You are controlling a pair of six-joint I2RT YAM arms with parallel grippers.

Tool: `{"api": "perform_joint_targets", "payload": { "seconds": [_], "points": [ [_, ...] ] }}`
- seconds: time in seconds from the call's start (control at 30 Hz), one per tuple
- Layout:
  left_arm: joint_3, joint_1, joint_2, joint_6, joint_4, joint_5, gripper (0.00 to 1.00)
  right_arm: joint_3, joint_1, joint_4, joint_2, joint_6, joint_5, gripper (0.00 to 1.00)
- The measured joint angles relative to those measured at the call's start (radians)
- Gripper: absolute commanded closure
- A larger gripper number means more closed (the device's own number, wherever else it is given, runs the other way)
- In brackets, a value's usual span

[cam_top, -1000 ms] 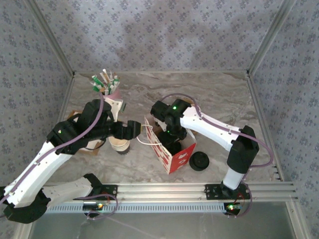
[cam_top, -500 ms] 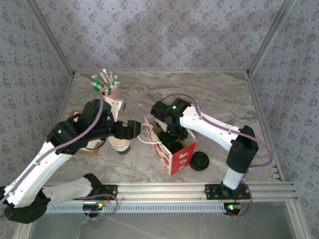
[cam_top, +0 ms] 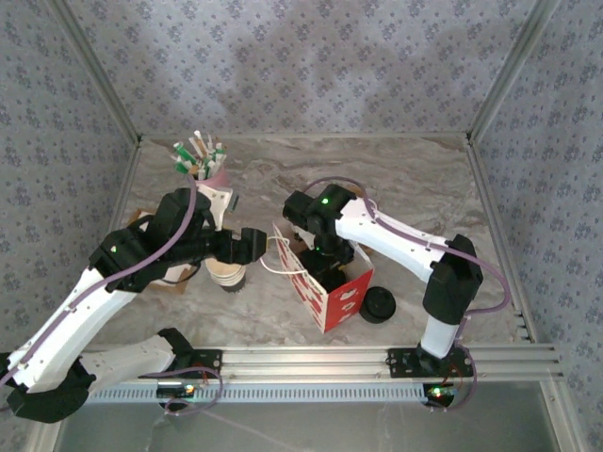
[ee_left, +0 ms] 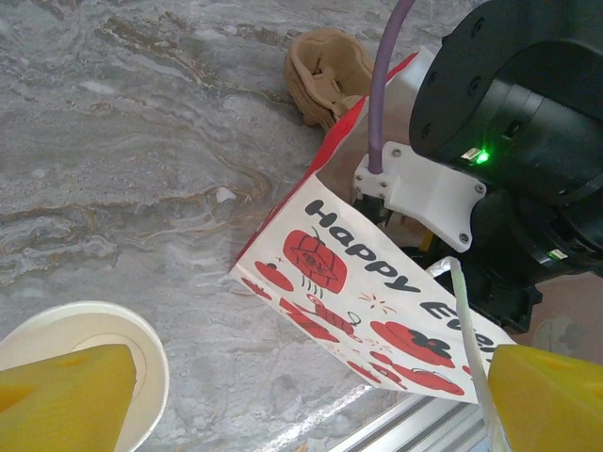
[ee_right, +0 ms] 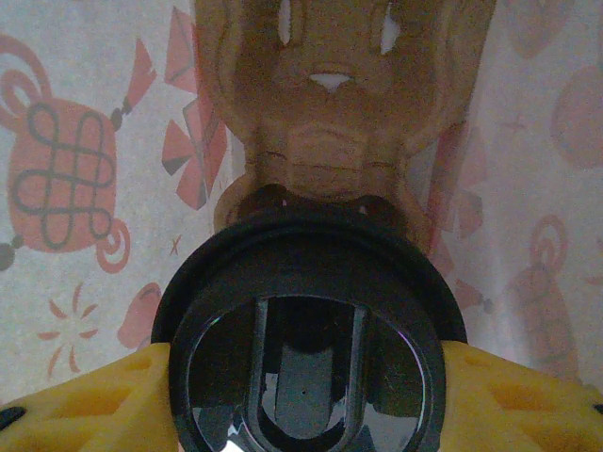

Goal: Pack the takeout coffee

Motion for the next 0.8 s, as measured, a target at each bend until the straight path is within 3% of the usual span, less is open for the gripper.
{"api": "perform_joint_targets", "payload": {
  "seconds": [0.8],
  "points": [
    [-0.011,0.000,-0.016,0.000,0.000,0.000,0.04,0.020,0.006,-0.011,0.012,0.000,0.003,0.39]
  ]
}}
